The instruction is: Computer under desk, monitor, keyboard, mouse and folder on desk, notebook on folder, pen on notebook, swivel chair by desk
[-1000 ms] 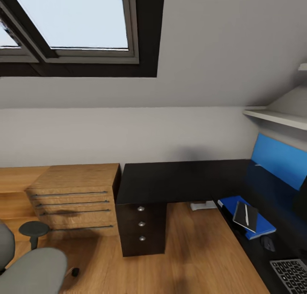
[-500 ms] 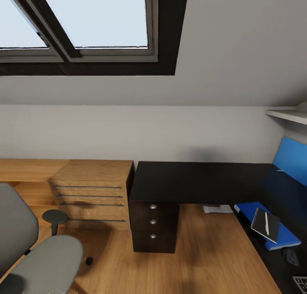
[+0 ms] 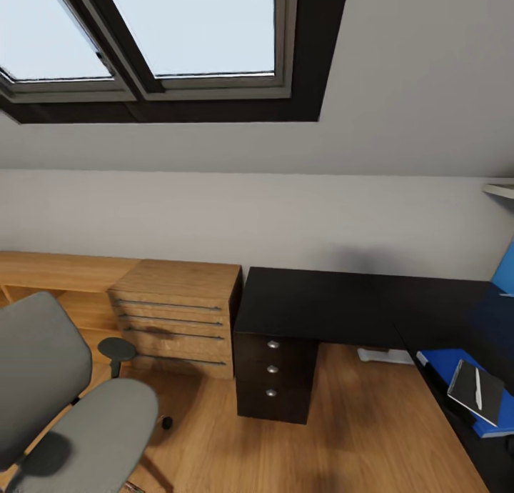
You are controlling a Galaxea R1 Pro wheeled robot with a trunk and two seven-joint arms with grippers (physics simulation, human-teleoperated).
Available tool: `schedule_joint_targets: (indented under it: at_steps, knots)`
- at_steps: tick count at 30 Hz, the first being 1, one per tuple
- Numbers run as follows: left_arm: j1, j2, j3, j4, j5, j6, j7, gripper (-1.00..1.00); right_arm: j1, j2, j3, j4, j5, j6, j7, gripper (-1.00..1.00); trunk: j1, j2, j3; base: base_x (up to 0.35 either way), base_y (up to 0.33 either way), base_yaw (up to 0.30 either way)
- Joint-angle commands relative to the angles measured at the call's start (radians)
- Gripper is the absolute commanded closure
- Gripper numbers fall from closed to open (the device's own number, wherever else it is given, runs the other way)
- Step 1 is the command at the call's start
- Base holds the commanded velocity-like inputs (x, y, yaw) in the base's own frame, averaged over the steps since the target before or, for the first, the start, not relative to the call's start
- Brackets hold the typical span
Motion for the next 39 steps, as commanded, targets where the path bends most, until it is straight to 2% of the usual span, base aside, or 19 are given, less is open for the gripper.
schedule_joint_targets:
  at_steps: [1,22,31,39]
  knots:
    - [-0.001,0.000,0.003,0.001,0.000,-0.003,-0.001,-1.00,-0.001,-0.001,0.009,0.002,-0.006,-0.003,-0.004,-1.00,0.000,-0.002,-0.003,0.000,0.000,0.149]
    - [-0.001,-0.001,0.003,0.002,0.000,-0.003,-0.001,-1.00,-0.001,-0.001,0.003,0.002,-0.015,-0.004,-0.016,-1.00,0.000,-0.002,-0.030,0.000,0.000,0.165]
    - [-0.001,-0.001,0.003,0.002,0.000,-0.003,-0.001,-1.00,-0.001,0.003,0.003,0.002,-0.015,-0.007,-0.117,-1.00,0.000,-0.002,-0.039,0.000,0.000,0.228]
    - [-0.001,-0.001,0.003,0.002,0.000,-0.003,-0.001,-1.00,-0.001,0.005,0.005,0.002,-0.015,-0.008,-0.139,-1.00,0.000,-0.002,-0.046,0.000,0.000,0.238]
